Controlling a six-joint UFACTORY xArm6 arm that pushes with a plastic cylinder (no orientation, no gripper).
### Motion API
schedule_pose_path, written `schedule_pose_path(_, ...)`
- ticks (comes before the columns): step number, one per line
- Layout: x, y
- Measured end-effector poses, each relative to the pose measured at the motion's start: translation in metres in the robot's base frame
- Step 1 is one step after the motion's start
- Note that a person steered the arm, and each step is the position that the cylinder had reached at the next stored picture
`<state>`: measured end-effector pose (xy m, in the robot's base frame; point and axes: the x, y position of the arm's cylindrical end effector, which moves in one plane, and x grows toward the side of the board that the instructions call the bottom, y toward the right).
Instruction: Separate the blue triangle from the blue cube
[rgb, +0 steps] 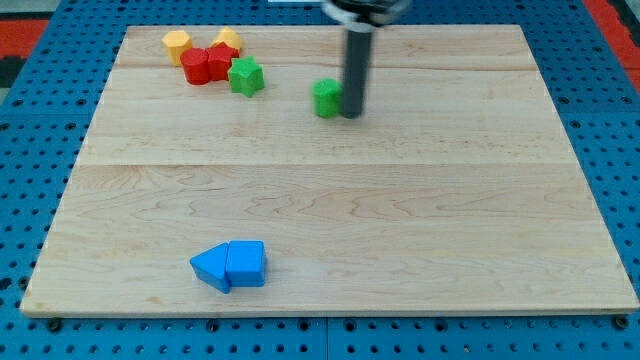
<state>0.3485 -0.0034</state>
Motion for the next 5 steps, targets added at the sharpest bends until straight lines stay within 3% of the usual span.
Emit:
schedule_pose_path(1, -0.014, -0.069)
schedule_pose_path(2, 0.056, 0.024)
schedule_pose_path(3, 0.188, 0.054)
schedule_pose_path(4, 0.238, -0.018)
schedule_pose_path(5, 0.214, -0.137)
